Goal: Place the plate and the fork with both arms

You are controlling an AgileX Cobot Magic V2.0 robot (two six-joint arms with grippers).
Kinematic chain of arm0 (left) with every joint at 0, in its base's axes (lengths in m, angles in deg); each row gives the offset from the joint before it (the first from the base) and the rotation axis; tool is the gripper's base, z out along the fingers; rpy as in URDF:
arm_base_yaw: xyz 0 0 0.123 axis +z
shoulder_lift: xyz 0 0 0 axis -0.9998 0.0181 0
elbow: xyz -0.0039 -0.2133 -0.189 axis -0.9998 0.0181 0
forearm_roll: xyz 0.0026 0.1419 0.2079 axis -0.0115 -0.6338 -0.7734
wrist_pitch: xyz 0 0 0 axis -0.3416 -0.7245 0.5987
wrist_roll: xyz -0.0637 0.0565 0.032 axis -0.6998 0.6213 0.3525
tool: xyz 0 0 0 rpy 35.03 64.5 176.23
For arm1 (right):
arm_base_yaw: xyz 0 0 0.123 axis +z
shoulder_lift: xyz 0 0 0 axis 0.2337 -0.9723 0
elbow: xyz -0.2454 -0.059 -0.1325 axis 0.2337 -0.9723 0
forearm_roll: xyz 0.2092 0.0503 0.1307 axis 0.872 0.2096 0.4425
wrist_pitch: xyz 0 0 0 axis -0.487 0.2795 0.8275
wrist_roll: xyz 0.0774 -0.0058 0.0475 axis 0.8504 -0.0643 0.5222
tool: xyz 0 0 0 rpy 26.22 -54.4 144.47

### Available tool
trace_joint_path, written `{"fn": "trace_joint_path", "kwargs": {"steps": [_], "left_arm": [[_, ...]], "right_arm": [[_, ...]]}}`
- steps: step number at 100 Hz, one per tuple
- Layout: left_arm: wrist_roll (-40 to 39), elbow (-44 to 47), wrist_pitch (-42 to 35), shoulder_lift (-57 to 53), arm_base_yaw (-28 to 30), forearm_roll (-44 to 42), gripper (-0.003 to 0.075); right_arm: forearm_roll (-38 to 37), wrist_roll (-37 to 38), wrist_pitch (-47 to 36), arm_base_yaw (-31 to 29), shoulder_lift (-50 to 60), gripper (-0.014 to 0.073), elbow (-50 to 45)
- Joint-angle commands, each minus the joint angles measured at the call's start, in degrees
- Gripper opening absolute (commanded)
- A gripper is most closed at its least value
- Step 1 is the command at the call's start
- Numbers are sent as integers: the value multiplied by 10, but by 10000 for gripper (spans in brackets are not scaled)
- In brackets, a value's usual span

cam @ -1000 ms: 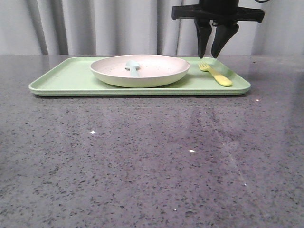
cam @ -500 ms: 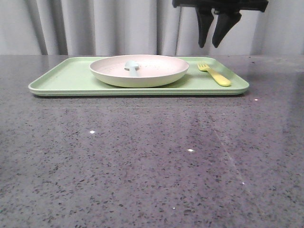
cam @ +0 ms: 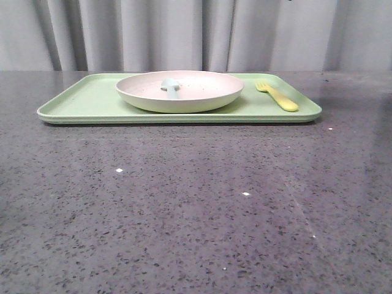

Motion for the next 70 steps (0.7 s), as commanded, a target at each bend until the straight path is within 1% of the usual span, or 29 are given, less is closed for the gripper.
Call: {"fn": "trace_joint_path", "kwargs": {"steps": [1,19,36,48,70], "left_arm": [[-8,-15,-47,-1,-4,5,262],[-8,-15,-58,-1,-4,5,262],[-8,-15,-75,-1,-4,5,262],[-8,-12,-83,-1,-4,5,262],[-8,5,-90,-6,-4,5,258]], "right_arm": [[-7,0,8,2,64,171,-16],[-13,0,-50,2,142,164,-102],[-26,0,-102,2,225,102,-203],[-26,0,-144,2,295,66,-290],[-28,0,-226,2,418,56,-431]]}}
